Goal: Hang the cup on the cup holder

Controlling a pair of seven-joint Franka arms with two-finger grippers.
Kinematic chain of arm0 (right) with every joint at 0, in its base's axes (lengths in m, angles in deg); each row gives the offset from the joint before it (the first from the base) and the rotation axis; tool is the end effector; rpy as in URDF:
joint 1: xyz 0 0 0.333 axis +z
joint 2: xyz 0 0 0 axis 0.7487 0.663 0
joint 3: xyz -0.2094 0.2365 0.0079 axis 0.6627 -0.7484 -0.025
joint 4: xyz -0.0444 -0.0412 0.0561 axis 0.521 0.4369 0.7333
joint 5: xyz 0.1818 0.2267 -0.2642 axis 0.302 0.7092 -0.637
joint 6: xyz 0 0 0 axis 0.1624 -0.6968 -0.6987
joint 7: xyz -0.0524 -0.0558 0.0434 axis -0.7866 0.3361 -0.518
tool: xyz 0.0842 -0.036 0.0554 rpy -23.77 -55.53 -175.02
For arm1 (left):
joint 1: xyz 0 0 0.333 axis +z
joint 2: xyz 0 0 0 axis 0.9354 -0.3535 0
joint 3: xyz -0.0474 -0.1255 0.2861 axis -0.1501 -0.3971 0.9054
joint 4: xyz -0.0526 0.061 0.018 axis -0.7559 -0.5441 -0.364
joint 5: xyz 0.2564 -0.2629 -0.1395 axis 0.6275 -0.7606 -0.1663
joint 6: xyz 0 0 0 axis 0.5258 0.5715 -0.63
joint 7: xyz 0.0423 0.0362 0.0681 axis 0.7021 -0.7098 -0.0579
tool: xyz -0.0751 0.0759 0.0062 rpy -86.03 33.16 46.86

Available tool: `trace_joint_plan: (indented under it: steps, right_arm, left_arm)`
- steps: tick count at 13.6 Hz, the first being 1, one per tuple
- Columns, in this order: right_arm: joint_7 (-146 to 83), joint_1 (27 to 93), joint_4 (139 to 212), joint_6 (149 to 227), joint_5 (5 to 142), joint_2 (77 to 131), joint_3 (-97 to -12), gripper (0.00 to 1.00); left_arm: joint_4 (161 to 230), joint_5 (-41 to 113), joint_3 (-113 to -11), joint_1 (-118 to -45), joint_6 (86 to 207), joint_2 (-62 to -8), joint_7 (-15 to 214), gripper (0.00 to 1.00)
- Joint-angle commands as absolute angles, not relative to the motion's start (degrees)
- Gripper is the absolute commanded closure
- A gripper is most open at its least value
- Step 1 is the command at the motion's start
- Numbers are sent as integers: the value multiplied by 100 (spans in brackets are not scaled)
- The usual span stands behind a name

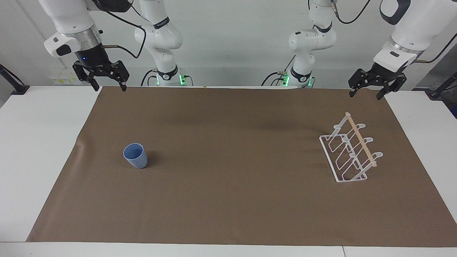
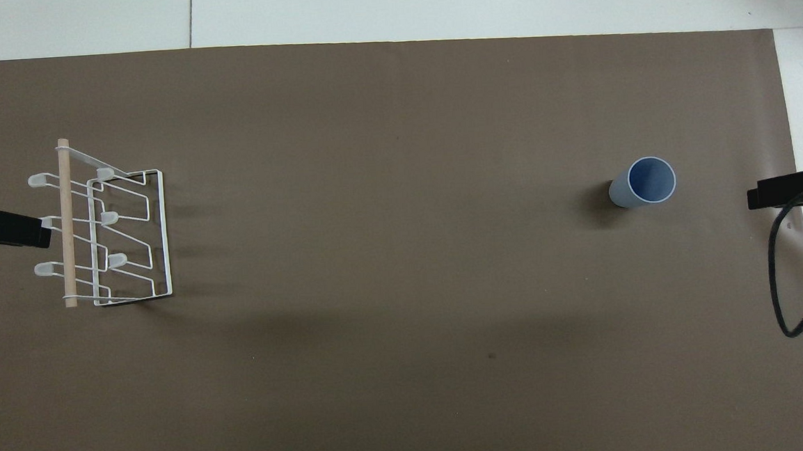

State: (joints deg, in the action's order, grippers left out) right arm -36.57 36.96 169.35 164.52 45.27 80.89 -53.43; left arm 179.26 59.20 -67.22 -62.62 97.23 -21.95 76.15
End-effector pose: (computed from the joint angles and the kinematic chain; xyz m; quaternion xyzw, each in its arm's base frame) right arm 0.5173 -0.0396 0.6381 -0.9991 0.0231 -0.0337 0.0108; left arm 0.5354 -0.0206 0.6323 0.9965 -0.0826 -0.0015 0.0151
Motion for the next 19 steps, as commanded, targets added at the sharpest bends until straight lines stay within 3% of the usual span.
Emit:
trace_joint_plan:
  steps: [1, 8, 11, 15, 19]
  right_arm:
    - [-3517, 3705, 17115, 16516, 4636, 7952, -5281, 0]
    - [-3385, 3731, 17246, 16814, 4610, 7917, -5290, 0]
    - [-3394, 3880, 17430, 17595, 4654, 7986, -5307, 0]
    - [-3429, 4030, 17527, 18606, 4663, 8644, -5351, 0]
    - [-3394, 4030, 18079, 19344, 4663, 9049, -5378, 0]
  left_arm:
    - [17988, 5997, -6684, -6244, 9712, -2099, 7556, 0]
    - [17988, 5997, -6684, -6253, 9720, -2099, 7556, 0]
    - [18031, 5997, -6684, -6235, 9721, -2091, 7539, 0]
    - [18233, 5997, -6693, -6262, 9983, -2011, 7504, 0]
    - [18401, 5997, -6693, -6279, 10160, -1941, 7504, 0]
